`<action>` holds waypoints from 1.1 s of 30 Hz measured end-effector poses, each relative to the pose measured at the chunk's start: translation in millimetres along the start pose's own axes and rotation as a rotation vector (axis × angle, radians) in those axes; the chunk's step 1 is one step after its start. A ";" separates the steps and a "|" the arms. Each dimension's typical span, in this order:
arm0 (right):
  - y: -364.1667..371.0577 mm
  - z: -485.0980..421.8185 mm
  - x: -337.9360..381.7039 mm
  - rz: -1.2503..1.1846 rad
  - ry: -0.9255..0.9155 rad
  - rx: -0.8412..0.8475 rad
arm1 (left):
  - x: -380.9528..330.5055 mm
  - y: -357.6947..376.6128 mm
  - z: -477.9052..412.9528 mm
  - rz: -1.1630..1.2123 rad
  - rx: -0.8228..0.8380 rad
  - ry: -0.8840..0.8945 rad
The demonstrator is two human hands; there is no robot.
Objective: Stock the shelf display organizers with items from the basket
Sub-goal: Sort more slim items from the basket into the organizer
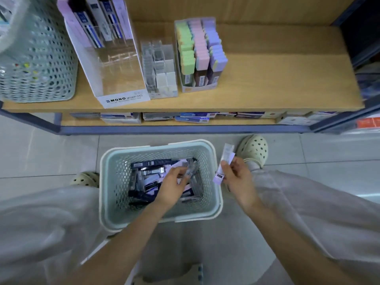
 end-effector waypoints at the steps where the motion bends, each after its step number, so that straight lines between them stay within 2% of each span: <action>1: -2.8 -1.1 -4.7 -0.011 0.011 -0.003 | 6.8 4.5 -6.7 -0.007 0.023 -0.045; 5: -8.4 -4.8 -18.5 -0.052 0.043 -0.029 | 32.0 25.5 -31.2 -0.071 0.102 -0.150; 11: -2.6 -9.2 -24.2 -0.081 0.063 -0.016 | 35.2 34.0 -48.2 -0.284 -0.025 -0.212; 19: 1.7 -11.8 -24.4 -0.145 0.080 -0.004 | 52.2 15.4 -38.1 0.042 -0.103 -0.207; 24: 1.9 -11.7 -23.0 -0.115 0.065 -0.005 | 42.1 -16.7 -25.9 0.061 -0.258 -0.171; 26: 1.9 -11.8 -23.5 -0.111 0.071 -0.003 | 24.8 -16.4 -29.1 -0.013 -0.225 -0.102; 29: 1.3 -12.4 -22.9 -0.103 0.069 -0.003 | 8.3 -4.9 -41.4 -0.262 -0.134 0.023; 33: 0.8 -14.0 -23.0 -0.092 0.067 -0.006 | 15.5 14.9 -50.6 -0.560 -0.021 0.036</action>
Point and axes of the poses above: each hand's wrist, its own z-axis away from the middle knuckle, its own y-axis out of the palm, x = y × z, the point moved 6 cm from there along -z, towards the middle knuckle, and after that the axes turned 3 degrees about x, right-handed, at the moved point
